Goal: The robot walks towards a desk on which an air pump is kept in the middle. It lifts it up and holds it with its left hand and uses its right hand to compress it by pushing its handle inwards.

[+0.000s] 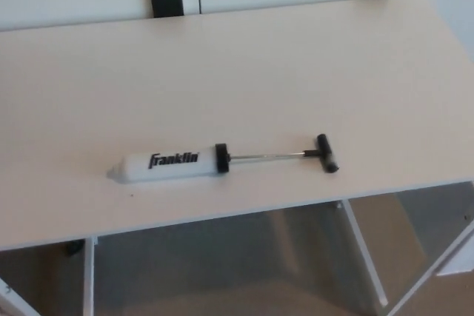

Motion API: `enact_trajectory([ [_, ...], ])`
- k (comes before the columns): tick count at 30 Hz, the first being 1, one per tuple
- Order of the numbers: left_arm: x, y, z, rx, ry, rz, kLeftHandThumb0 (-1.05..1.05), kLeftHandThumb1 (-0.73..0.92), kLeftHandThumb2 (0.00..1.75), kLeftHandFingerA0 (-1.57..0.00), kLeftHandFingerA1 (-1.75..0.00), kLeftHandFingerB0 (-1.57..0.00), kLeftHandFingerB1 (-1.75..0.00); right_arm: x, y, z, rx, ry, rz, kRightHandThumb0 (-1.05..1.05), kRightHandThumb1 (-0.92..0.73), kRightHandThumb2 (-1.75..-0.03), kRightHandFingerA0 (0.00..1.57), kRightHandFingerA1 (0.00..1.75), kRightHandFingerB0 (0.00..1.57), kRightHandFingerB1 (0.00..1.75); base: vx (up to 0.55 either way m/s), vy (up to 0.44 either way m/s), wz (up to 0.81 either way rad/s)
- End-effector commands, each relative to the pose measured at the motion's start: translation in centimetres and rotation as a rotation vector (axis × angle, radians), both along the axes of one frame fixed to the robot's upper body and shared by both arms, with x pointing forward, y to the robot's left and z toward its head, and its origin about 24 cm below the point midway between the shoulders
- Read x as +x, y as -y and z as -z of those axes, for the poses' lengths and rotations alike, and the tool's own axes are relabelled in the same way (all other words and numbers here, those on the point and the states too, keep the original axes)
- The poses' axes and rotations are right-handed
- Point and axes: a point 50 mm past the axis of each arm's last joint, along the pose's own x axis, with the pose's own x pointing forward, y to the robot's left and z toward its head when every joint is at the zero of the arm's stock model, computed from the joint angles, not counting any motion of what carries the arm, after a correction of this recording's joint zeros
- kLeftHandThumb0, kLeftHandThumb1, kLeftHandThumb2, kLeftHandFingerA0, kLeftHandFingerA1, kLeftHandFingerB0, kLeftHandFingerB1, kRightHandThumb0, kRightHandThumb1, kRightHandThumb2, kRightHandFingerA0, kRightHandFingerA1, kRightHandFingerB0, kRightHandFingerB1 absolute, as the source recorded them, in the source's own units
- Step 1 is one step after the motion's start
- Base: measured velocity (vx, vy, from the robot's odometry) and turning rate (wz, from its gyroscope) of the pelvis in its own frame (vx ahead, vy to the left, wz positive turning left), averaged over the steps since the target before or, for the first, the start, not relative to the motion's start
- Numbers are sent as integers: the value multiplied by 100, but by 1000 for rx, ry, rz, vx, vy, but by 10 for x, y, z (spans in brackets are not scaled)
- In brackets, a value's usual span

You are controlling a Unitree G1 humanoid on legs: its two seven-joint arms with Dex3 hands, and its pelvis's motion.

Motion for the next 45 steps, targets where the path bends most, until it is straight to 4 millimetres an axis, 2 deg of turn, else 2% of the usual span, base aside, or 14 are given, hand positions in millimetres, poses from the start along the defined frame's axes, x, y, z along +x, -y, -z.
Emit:
enact_trajectory([
  [1,1,-3,-1,-4,1,-8,-10,73,61,-50,-40,-36,-38,2,4,0,-2,9,22,-27,-74,-62,52,42,41,38,58,128,-4],
  [23,8,-3,1,-2,15,1,-12,74,61,-48,-41,-34,-37,7,5,0,-4,31,28,-26,-75,-62,53,42,41,38,22,-24,4],
  [28,4,-31,-14,28,37,-100,-28,69,66,-28,-38,-18,-34,4,15,-12,7,84,95,-29,-74,-62,53,42,42,38,0,0,0],
  [29,5,-49,-27,58,76,-154,-21,50,93,-23,-53,-9,-46,3,18,-18,3,110,104,-29,-73,-62,52,43,42,38,0,0,0],
  [31,10,-85,-67,149,176,-223,-22,49,93,-24,-53,-11,-47,0,17,-28,4,145,107,-30,-73,-61,55,42,44,39,0,0,0],
  [35,26,-102,-105,201,296,-221,-18,50,93,-23,-53,-10,-47,-5,16,-27,14,127,113,-29,-73,-62,53,43,42,39,0,0,0],
  [36,38,-106,-126,227,355,-195,-25,67,64,-28,-40,-20,-35,-5,15,-25,19,118,119,-28,-74,-62,53,42,41,38,0,0,0],
  [37,46,-108,-138,241,390,-176,-25,67,64,-28,-40,-20,-35,-5,14,-24,22,112,123,-28,-74,-62,53,42,41,38,0,0,0],
  [38,51,-108,-147,249,413,-162,-25,67,64,-28,-40,-20,-35,-5,14,-23,25,108,125,-28,-74,-62,53,42,41,38,0,0,0],
  [39,72,-107,-174,292,504,-119,-23,46,91,-23,-53,-12,-48,-4,11,-23,37,104,127,-28,-73,-62,53,42,42,38,0,0,0],
  [41,93,-100,-204,334,599,-71,-23,46,91,-23,-53,-12,-48,-4,7,-22,51,101,127,-28,-73,-62,53,42,42,38,0,0,0],
  [42,118,-86,-229,354,679,-1,-32,62,59,-35,-37,-24,-32,-4,5,-23,56,104,121,-28,-73,-61,54,42,43,38,0,0,0],
  [44,132,-74,-244,363,721,45,-32,62,59,-35,-37,-24,-32,-3,4,-23,59,106,117,-28,-73,-61,54,42,43,38,0,0,0],
  [45,163,-49,-265,411,780,179,-38,57,69,-24,-42,-19,-38,-1,2,-23,57,115,101,-27,-74,-62,53,43,41,39,0,0,0],
])
